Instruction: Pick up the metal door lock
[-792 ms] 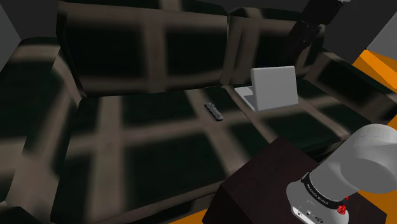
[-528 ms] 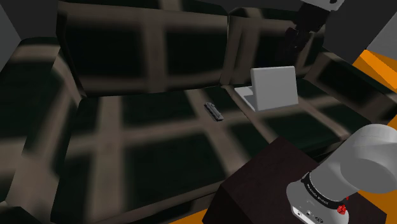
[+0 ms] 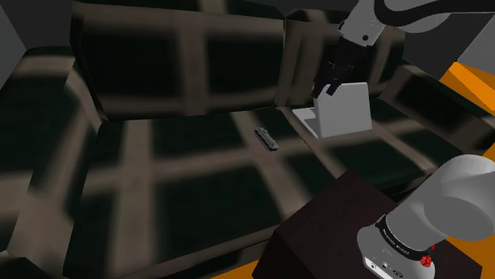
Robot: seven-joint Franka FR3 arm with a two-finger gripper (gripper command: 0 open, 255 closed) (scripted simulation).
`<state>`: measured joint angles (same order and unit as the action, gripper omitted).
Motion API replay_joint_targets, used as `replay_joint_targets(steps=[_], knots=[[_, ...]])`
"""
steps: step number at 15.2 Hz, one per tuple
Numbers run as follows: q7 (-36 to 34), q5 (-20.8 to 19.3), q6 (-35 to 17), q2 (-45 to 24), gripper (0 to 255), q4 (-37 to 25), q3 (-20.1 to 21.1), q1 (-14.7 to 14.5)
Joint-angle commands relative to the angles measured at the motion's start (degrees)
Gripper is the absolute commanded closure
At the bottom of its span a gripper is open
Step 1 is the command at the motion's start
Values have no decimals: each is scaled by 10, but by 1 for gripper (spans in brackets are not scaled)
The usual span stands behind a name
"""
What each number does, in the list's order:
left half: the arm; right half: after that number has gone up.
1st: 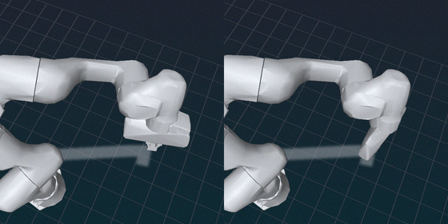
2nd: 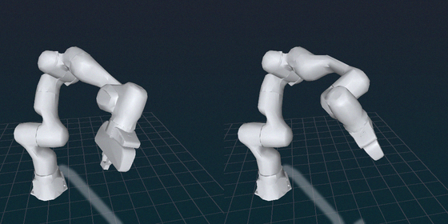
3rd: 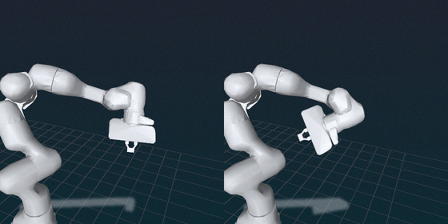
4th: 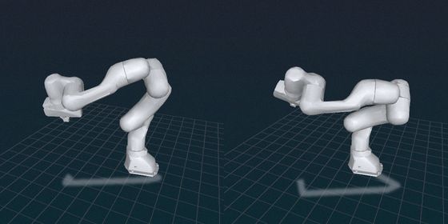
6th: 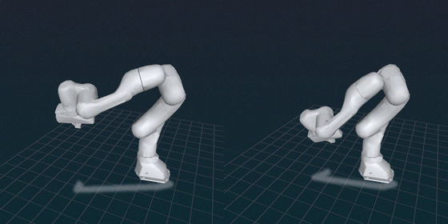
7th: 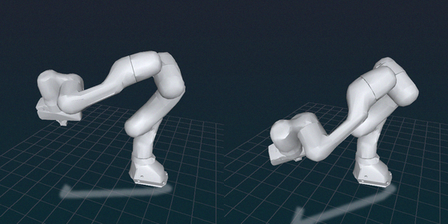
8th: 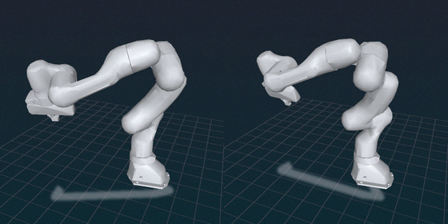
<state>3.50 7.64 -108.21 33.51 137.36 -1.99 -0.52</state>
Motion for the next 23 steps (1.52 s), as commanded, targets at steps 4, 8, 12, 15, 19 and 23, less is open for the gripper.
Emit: replay_joint_targets(steps=[4,8,12,15,19,23], knots=[[23,12,-93,-89,0,8,-13,0],[43,27,-159,-167,0,0,-22,-2],[68,50,-217,-251,0,-21,-31,-4],[89,72,-254,-317,0,-45,-36,-5],[119,106,-294,-406,0,-88,-37,-2],[146,138,-322,-496,0,-143,-31,8]])
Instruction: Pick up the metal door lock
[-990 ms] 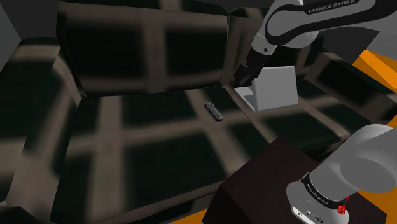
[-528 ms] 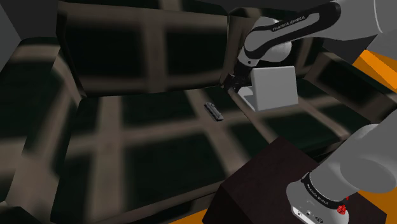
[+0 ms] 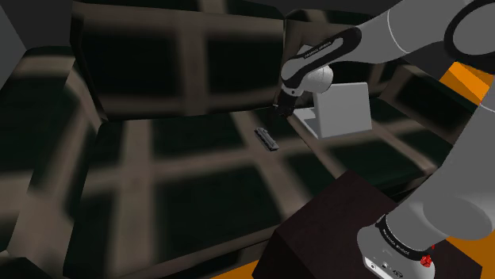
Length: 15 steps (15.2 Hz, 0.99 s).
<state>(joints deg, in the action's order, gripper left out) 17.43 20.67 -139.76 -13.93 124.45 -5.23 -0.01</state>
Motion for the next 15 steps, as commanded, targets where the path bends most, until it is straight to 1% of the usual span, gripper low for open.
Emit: replay_joint_targets(steps=[1,5,6,13,15], knots=[[12,15,-12,-44,0,-29,4,5],[30,38,-27,-134,0,-98,14,19],[32,39,-29,-145,0,-107,15,21],[51,56,-64,-188,0,-114,26,28],[52,57,-66,-192,0,-115,27,28]])
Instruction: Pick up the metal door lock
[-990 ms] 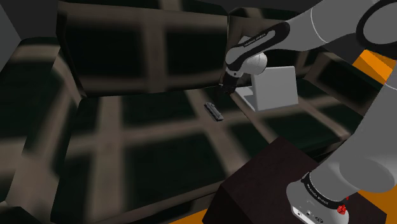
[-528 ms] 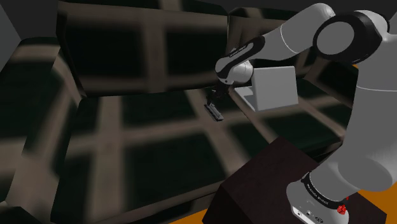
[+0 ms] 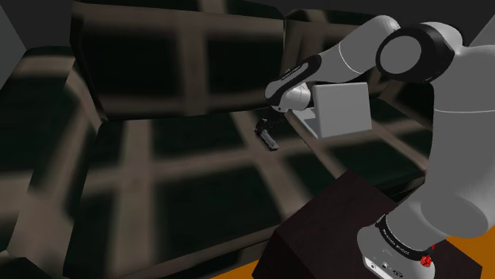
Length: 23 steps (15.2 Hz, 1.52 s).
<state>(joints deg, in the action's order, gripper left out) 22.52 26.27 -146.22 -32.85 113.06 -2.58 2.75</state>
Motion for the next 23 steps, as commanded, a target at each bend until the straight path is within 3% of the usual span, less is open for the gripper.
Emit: replay_joint_targets(steps=[1,10,23], knots=[[1,1,-2,-3,255,-1,1,0],[1,1,-2,-3,255,-1,1,1],[-34,-30,65,76,255,9,-19,-12]])
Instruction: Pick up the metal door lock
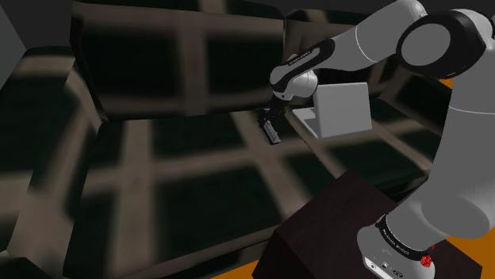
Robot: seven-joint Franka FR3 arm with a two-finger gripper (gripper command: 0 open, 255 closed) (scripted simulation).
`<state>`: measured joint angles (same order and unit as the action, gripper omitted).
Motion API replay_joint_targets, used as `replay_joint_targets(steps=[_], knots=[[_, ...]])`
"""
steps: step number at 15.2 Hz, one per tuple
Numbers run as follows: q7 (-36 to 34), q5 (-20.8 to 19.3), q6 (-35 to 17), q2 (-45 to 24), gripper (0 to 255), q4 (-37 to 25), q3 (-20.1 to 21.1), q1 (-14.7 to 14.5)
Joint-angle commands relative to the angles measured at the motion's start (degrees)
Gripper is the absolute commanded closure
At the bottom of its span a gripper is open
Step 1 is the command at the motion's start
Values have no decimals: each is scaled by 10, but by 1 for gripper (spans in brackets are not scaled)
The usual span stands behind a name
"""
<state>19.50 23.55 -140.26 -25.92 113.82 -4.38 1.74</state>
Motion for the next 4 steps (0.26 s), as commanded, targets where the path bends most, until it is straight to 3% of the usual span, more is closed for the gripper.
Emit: replay_joint_targets(steps=[1,4], knots=[[-6,-5,11,12,255,1,-3,-2],[-9,-8,17,19,255,1,-4,-3]])
